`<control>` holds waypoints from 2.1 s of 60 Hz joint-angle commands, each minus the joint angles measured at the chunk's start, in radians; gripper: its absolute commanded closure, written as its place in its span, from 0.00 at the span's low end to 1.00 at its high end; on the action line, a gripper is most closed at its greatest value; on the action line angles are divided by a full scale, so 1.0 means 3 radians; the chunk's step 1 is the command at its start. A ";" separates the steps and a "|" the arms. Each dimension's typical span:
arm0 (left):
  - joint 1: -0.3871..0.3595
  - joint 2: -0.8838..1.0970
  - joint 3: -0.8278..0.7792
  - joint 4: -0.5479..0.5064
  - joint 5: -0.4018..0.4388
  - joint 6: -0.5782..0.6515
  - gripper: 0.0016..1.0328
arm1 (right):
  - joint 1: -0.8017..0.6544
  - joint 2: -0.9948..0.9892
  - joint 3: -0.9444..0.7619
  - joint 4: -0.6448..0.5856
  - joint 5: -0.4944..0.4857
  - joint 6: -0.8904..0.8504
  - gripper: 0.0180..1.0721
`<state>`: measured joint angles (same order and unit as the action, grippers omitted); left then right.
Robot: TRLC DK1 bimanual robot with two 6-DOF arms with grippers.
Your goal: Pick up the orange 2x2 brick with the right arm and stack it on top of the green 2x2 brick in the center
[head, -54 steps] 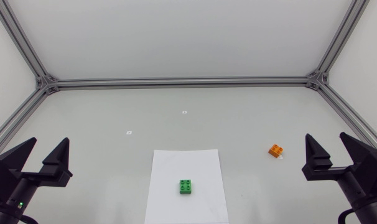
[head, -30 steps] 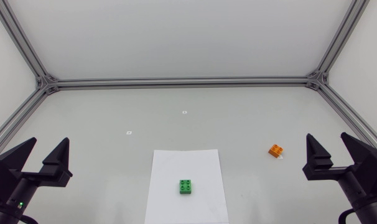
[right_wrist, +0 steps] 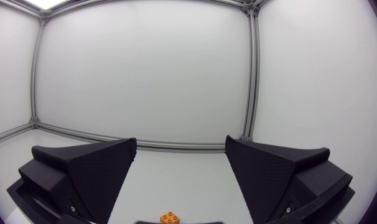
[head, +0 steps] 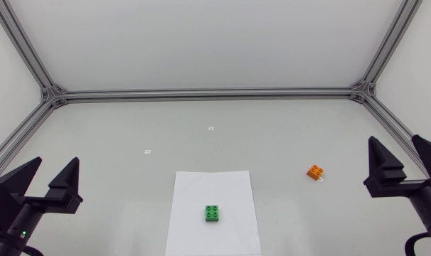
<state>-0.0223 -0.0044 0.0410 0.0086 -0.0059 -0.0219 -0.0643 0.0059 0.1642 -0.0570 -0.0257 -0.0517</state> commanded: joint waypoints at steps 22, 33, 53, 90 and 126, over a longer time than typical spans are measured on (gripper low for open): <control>0.0018 -0.0026 -0.0137 -0.0049 0.0015 0.0042 0.04 | 0.0015 0.1253 0.0874 -0.0132 -0.0037 0.0070 0.04; 0.0018 -0.0026 -0.0137 -0.0049 0.0015 0.0042 0.04 | -0.0113 0.2005 0.1314 -0.0362 -0.0211 0.0070 0.04; 0.0018 -0.0026 -0.0137 -0.0049 0.0015 0.0042 0.04 | -0.0348 0.3411 0.2265 -0.1252 -0.0538 -0.0155 0.04; 0.0018 -0.0026 -0.0137 -0.0049 0.0015 0.0042 0.04 | -0.0415 0.4848 0.2899 -0.2239 -0.0758 -0.1883 0.04; 0.0018 -0.0026 -0.0137 -0.0049 0.0015 0.0042 0.04 | -0.0236 0.5564 0.3047 -0.2223 -0.0374 -0.2630 0.04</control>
<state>-0.0223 -0.0044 0.0410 0.0090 -0.0055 -0.0223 -0.1482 1.6444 1.0595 -0.7177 -0.1329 -0.8135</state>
